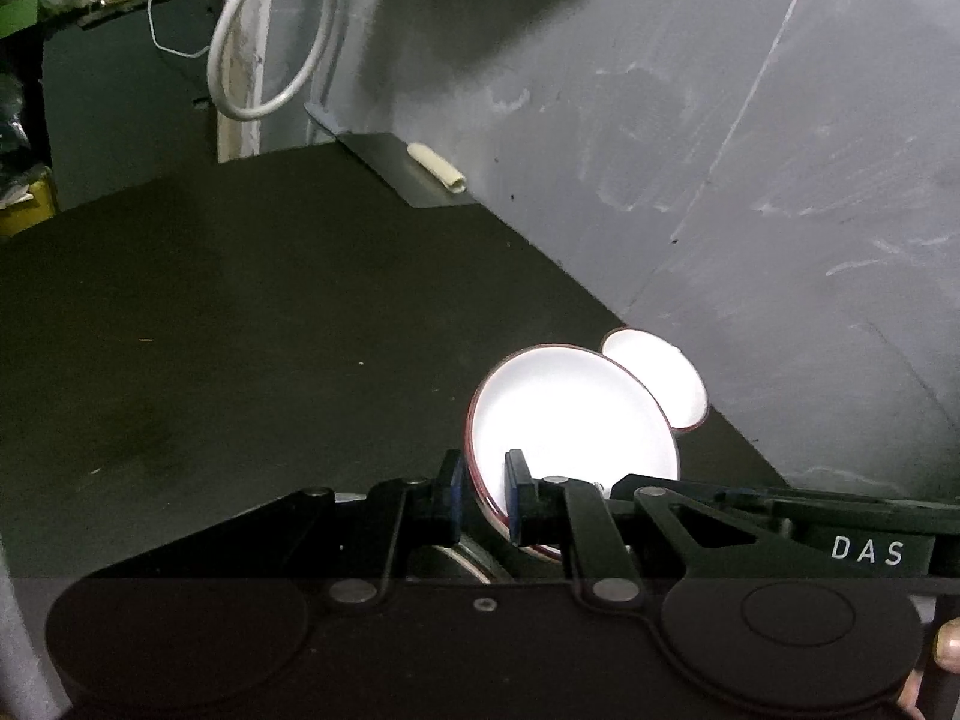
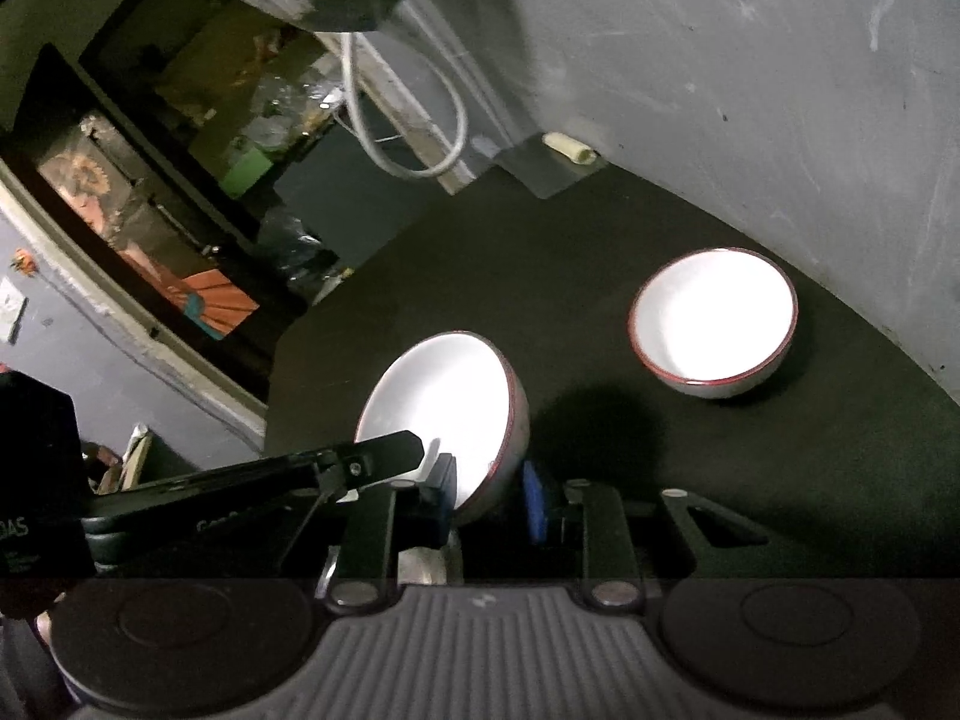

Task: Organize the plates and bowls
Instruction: 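Carry the white bowl over and lower it into the steel bowl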

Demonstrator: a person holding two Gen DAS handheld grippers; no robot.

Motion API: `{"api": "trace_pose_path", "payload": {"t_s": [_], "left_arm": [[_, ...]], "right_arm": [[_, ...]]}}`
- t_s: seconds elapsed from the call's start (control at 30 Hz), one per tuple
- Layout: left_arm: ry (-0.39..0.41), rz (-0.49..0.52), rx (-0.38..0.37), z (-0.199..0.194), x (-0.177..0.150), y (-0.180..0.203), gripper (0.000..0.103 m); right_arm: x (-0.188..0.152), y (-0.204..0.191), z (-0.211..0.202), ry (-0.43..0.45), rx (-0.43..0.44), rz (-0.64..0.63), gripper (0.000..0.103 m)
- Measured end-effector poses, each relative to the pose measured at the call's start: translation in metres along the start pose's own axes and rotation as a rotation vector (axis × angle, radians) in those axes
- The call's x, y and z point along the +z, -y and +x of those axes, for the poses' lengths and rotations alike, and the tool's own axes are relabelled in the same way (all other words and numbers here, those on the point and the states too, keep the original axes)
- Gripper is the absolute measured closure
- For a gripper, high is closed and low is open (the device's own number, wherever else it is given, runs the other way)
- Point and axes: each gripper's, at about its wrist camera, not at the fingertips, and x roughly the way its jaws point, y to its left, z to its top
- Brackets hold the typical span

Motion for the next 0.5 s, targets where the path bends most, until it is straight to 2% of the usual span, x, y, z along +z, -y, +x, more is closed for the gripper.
{"api": "trace_pose_path", "payload": {"t_s": [0.23, 0.5], "left_arm": [[0.056, -0.003, 0.006, -0.051, -0.02, 0.005, 0.089], [0.066, -0.02, 0.026, -0.096, -0.059, 0.011, 0.089]], "right_arm": [[-0.022, -0.028, -0.032, 0.012, 0.037, -0.055, 0.075], [-0.058, -0.049, -0.06, -0.014, 0.075, -0.097, 0.075]]}}
